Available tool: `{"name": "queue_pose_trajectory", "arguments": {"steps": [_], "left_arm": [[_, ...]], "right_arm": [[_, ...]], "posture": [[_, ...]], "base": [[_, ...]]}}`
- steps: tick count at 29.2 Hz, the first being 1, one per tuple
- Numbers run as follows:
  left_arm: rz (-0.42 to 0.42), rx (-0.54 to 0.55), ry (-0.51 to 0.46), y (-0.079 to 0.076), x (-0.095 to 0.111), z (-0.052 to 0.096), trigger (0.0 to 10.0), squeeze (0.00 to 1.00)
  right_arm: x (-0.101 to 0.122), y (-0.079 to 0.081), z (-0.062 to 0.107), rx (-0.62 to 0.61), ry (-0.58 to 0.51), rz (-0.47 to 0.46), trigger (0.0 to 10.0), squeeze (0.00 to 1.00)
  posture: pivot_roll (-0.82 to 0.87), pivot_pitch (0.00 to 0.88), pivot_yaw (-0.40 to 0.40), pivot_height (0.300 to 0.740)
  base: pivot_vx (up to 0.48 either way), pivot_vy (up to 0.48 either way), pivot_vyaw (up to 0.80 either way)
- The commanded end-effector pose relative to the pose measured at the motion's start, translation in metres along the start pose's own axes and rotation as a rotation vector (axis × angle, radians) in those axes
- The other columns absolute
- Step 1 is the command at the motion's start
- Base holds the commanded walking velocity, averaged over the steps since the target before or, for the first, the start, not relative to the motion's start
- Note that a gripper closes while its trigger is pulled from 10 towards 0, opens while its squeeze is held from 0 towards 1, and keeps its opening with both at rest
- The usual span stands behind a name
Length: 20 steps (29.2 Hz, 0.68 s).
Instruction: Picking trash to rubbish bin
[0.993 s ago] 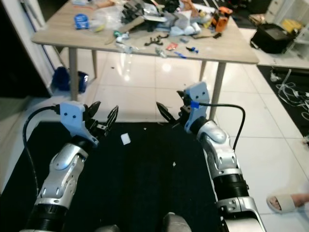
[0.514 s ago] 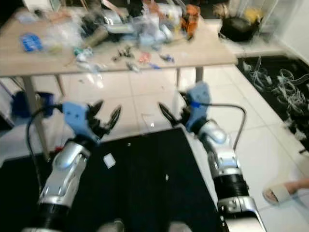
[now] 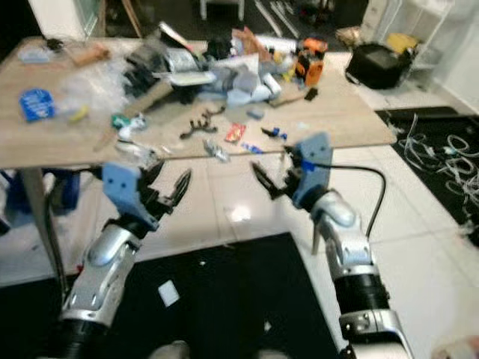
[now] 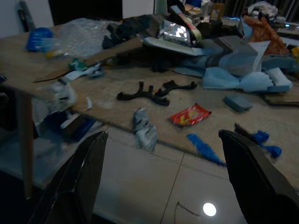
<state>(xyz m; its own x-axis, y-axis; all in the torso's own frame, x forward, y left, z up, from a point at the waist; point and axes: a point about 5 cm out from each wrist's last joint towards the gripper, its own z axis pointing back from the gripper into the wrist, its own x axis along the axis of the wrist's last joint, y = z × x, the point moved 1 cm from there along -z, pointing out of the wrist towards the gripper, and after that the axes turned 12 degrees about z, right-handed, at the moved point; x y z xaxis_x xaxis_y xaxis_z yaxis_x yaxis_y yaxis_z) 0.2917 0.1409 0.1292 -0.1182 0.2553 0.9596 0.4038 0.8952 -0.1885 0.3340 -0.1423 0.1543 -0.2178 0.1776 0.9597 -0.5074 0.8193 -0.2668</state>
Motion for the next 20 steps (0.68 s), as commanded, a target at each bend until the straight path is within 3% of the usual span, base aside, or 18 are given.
{"name": "queue_pose_trajectory", "arguments": {"steps": [1, 20], "left_arm": [[0.001, -0.014, 0.012, -0.0023, -0.0023, -0.0006, 10.0, 0.00], [-0.002, -0.012, 0.010, -0.0022, -0.0020, -0.0004, 10.0, 0.00]], "right_arm": [[-0.0020, -0.0039, 0.0036, -0.009, 0.013, 0.011, 10.0, 0.00], [-0.0023, -0.0048, 0.0033, -0.013, 0.018, 0.019, 10.0, 0.00]], "posture": [[-0.10, 0.000, -0.045, 0.740], [-0.10, 0.000, -0.045, 0.740]], "base": [[0.465, 0.000, 0.00], [0.457, 0.000, 0.00]]}}
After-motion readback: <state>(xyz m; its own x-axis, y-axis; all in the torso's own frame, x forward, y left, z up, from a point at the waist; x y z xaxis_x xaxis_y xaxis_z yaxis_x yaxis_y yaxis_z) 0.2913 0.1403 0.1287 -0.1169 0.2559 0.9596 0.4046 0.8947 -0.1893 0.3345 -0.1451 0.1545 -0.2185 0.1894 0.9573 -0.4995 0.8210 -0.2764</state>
